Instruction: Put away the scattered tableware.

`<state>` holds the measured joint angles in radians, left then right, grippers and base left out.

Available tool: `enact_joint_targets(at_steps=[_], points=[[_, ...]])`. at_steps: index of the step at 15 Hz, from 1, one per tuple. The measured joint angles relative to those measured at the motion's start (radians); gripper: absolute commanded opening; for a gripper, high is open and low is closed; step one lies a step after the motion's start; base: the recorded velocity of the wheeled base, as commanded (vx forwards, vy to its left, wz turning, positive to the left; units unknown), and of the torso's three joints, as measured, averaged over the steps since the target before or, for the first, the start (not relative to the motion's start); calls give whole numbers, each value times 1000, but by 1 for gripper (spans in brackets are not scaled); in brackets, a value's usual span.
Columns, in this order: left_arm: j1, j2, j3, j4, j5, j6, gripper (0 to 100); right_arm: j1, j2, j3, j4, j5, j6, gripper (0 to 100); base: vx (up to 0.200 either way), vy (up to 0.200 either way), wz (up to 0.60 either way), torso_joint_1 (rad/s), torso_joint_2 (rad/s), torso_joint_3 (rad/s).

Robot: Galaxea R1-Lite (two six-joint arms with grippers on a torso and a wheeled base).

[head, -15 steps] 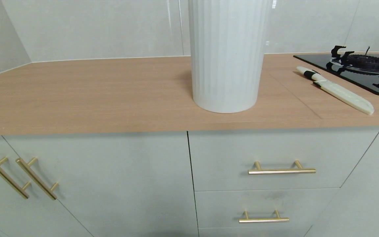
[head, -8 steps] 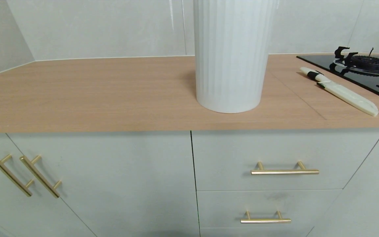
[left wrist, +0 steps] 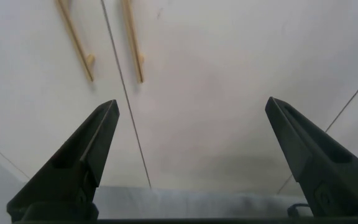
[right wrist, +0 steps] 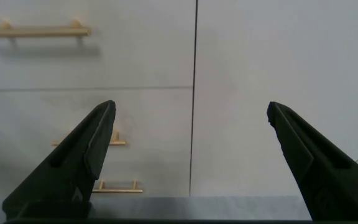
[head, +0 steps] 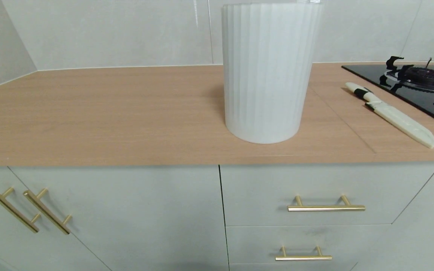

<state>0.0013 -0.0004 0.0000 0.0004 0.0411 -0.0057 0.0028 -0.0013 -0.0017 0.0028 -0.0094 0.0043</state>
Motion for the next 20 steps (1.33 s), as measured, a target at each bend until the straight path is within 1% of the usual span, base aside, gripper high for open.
enact_joint_targets(at_steps=[9, 20], points=[[0, 0, 0, 0, 0, 0, 100, 0, 0, 0, 0, 0, 0, 100, 0, 0, 0, 162, -483, -301], [0, 0, 0, 0, 0, 0, 100, 0, 0, 0, 0, 0, 0, 100, 0, 0, 0, 216, -507, -290]])
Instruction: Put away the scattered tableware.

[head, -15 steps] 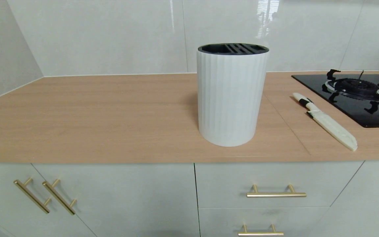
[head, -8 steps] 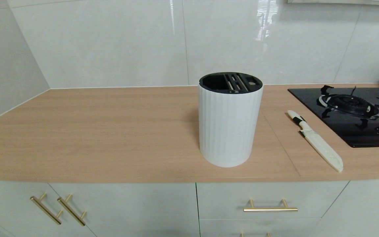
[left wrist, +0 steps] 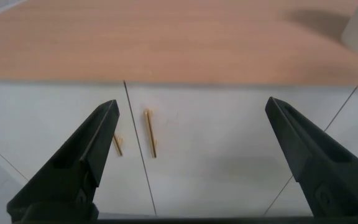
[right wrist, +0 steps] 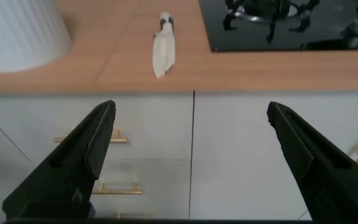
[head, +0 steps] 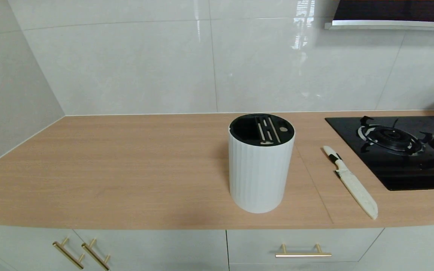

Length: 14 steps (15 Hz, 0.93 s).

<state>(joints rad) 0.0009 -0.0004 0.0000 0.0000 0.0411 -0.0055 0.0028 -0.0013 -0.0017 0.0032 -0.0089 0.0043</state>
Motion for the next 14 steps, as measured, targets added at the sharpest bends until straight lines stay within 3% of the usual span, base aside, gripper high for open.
enact_joint_targets(at_steps=[8, 14], points=[[0, 0, 0, 0, 0, 0, 100, 0, 0, 0, 0, 0, 0, 100, 0, 0, 0, 273, -579, -311], [0, 0, 0, 0, 0, 0, 100, 0, 0, 0, 0, 0, 0, 100, 0, 0, 0, 201, -408, -216]])
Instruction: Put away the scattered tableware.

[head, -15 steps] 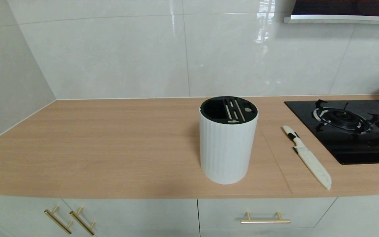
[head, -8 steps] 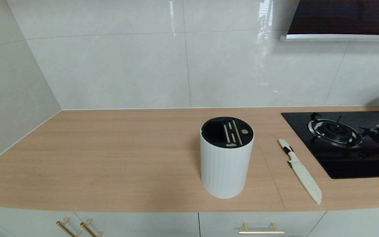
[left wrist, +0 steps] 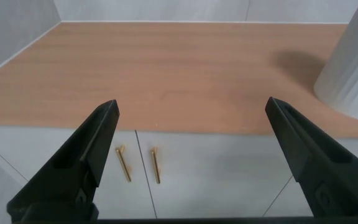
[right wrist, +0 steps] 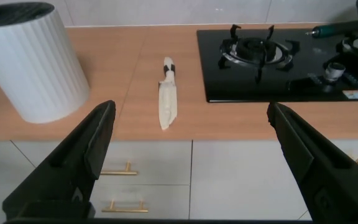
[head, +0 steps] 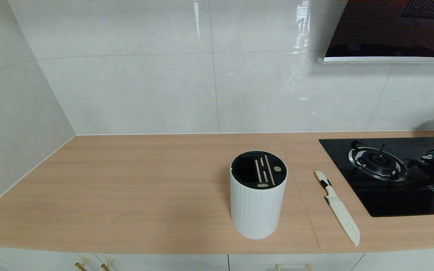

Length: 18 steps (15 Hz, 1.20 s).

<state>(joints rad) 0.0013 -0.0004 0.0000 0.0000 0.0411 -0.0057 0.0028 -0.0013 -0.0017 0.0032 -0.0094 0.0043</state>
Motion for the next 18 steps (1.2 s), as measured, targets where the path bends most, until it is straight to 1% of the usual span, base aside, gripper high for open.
enact_joint_targets(at_steps=[3, 12, 15, 18], points=[[0, 0, -1, 0, 0, 0, 100, 0, 0, 0, 0, 0, 1, 100, 0, 0, 0, 123, -248, -126], [0, 0, 0, 0, 1, 0, 100, 0, 2, -10, 4, 9, -5, 100, 0, 0, 0, 0, 0, 0], [-1, 0, 0, 0, 0, 0, 100, 19, 66, -136, 11, 92, 34, 100, 0, 0, 0, 0, 0, 0], [0, 0, 0, 0, 0, 0, 100, 48, 289, -214, 8, 143, 48, 100, 0, 0, 0, 0, 0, 0]])
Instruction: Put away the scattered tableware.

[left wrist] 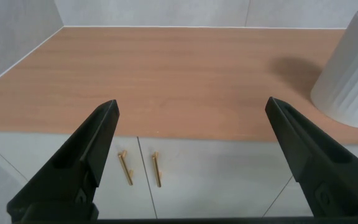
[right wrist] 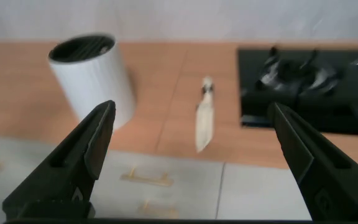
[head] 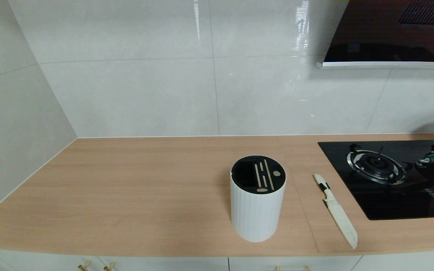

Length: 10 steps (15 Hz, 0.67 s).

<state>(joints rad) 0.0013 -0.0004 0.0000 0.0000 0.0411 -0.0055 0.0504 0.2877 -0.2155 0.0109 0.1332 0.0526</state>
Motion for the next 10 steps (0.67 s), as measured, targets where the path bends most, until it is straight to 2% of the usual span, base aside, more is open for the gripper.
enact_joint_targets(at_steps=[4, 10], points=[[0, 0, 0, 0, 1, 0, 100, 21, 451, -113, -49, 25, -8, 100, 0, 0, 0, 0, 0, 0], [0, 0, 0, 0, 0, 0, 100, 42, 1196, -356, -326, -74, -50, 100, 0, 0, 0, 0, 0, 0]])
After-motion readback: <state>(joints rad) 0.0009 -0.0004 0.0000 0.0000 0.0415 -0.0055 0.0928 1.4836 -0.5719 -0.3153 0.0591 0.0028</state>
